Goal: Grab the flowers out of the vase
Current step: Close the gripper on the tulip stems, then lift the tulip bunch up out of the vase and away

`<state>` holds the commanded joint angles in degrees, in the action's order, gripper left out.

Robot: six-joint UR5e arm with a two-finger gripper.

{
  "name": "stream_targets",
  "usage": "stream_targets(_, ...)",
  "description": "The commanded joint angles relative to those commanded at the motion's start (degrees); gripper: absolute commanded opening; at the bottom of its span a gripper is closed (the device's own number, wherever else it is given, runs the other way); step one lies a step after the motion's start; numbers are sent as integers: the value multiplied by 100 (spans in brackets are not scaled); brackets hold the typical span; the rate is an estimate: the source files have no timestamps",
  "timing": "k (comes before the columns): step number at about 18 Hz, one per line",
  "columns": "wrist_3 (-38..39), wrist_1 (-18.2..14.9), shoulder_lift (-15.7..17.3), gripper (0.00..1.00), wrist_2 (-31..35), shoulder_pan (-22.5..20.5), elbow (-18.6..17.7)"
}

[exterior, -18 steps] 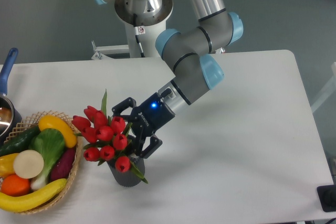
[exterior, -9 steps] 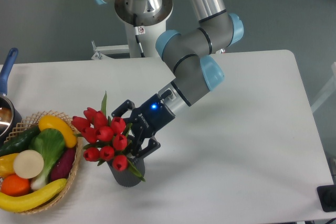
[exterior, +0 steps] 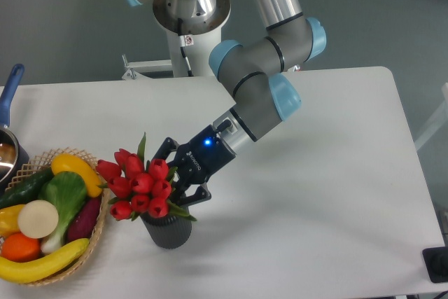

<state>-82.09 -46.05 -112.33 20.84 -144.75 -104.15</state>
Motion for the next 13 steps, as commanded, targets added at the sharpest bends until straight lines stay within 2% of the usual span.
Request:
stream_targets(3,262,9,53,49,-202,0,0)
stream_targets(5,552,9,263,49,-238,0,9)
stream_targets(7,781,9,316,49,-290,-44,17)
stream_targets(13,975,9,510,49,-326,-88,26)
